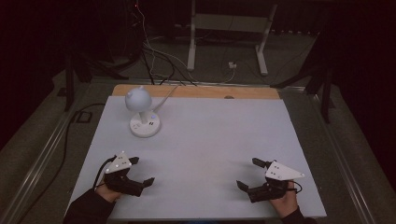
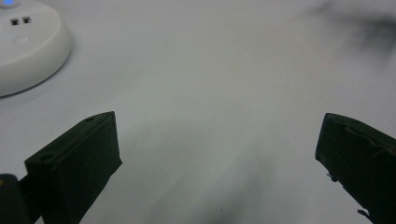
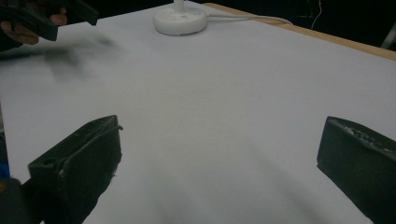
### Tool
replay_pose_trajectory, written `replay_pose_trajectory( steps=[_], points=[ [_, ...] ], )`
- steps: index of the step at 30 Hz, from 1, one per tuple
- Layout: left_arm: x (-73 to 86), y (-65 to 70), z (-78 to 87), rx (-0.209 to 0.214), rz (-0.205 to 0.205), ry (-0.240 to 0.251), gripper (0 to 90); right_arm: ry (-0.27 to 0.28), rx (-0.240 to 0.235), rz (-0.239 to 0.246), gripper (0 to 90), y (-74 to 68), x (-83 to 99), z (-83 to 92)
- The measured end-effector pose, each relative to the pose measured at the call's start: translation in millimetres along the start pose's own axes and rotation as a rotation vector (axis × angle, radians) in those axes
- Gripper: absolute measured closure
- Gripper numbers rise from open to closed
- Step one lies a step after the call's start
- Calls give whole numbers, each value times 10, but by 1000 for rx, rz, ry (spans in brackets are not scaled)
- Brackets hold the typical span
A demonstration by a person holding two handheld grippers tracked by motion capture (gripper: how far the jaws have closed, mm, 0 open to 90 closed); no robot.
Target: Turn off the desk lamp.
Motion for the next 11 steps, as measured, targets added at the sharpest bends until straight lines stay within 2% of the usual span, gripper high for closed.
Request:
replay_pose_trajectory(
  steps=[5,11],
  points=[
    [34,-17,-69,20,7,-26,5,-2,-2,1,0,-3,0,-5],
    [29,-21,-64,20,7,-21,5,-2,-6,-6,0,9,6,-11]
  ],
)
Point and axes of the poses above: each handheld gripper's, and its own axes: z roughly backward along the jaws, x roughly out of its underside, y roughly to its right, the point moved 1 cm from there along -z, roughly forward along the jaws, and after that the axes turned 11 degrees about -x, right-handed, at the moved point
